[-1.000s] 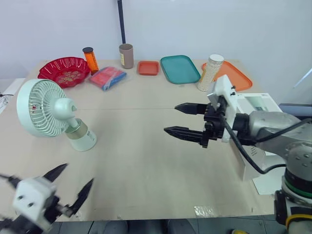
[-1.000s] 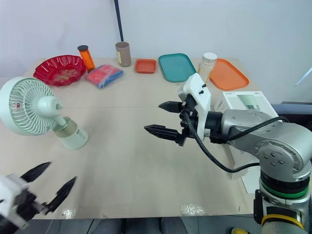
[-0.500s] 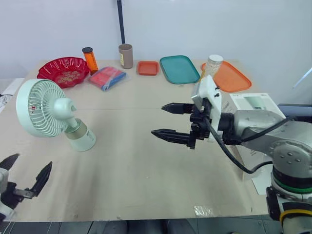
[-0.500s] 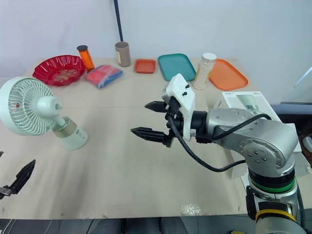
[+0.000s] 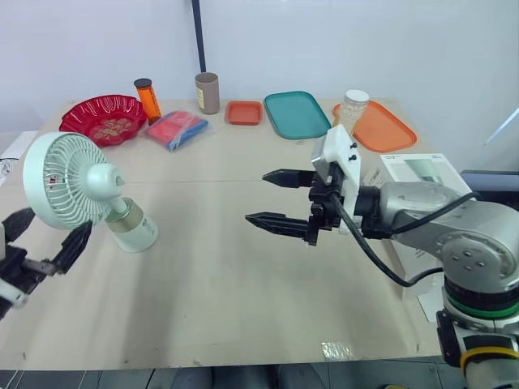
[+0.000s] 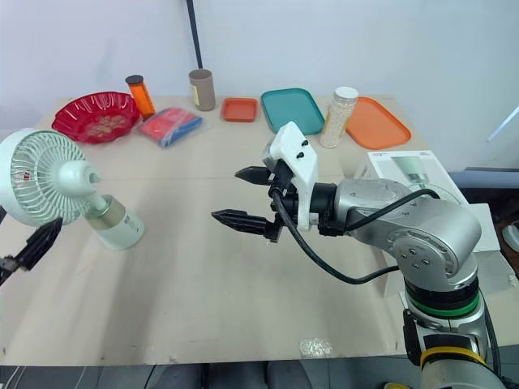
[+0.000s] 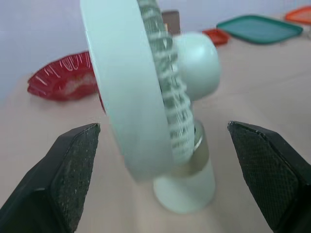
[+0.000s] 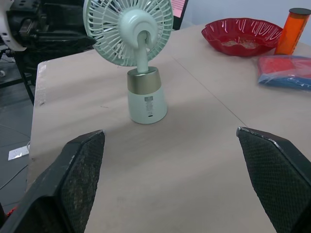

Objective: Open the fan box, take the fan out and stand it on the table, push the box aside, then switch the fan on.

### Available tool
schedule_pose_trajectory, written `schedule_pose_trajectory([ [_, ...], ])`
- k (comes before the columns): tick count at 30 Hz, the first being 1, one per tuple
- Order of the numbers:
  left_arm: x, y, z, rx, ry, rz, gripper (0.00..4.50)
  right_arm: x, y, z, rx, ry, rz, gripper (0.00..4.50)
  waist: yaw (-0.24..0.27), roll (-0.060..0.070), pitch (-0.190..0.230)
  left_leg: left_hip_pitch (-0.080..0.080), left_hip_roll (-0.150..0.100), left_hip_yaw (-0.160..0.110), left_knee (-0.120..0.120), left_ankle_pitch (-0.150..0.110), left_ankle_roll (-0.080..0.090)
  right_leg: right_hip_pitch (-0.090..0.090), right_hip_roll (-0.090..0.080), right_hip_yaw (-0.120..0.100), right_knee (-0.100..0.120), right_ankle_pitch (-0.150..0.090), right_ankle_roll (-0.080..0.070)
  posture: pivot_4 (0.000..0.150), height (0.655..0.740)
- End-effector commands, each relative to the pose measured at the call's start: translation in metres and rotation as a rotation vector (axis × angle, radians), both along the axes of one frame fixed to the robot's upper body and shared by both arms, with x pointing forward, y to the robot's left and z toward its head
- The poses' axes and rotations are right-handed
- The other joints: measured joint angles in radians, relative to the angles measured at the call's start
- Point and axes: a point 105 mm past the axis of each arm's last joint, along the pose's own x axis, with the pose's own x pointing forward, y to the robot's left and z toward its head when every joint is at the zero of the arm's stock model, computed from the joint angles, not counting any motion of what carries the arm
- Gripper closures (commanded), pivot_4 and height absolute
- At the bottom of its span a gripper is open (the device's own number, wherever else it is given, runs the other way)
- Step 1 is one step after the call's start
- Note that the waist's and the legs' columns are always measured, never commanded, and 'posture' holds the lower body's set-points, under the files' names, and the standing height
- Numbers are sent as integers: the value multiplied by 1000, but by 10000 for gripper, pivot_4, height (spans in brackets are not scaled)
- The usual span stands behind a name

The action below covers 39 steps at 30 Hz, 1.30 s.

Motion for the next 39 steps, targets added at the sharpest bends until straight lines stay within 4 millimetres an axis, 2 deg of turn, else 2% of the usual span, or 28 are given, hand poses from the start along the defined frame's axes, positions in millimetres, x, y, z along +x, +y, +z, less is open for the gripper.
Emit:
schedule_pose_trajectory([
  [1,6,-2,4,-12,-11,27,0,-3,3,11,19,-60,13,703,0,0,0,0,0,0,0,0,0,0,0,0,0,0,0,1500,7400],
  [8,15,-1,3,-76,-22,72,0,-2,4,11,25,-59,8,703,0,0,0,0,0,0,0,0,0,0,0,0,0,0,0,1500,7400],
  [12,21,-6,10,-113,-48,63,0,-1,5,11,30,-56,3,703,1,0,0,0,0,-1,0,0,0,0,0,0,0,0,0,1500,7400],
  [30,21,-4,14,-132,-50,71,0,2,5,12,48,-38,-13,703,1,0,0,0,0,-1,0,0,0,0,0,0,0,0,0,1500,7400],
  [32,21,-4,15,-134,-54,72,5172,3,5,12,47,-37,-14,0,1,0,0,0,0,-1,0,0,0,0,0,0,0,0,0,1500,7400],
  [36,21,-2,14,-136,-53,79,18399,3,5,11,45,-37,-16,0,1,0,0,0,0,-1,0,0,0,0,0,0,0,0,0,1500,7400],
  [39,20,-1,13,-134,-50,85,18399,2,5,11,43,-32,-12,0,1,0,0,0,0,-1,0,0,0,0,0,0,0,0,0,1500,7400],
])
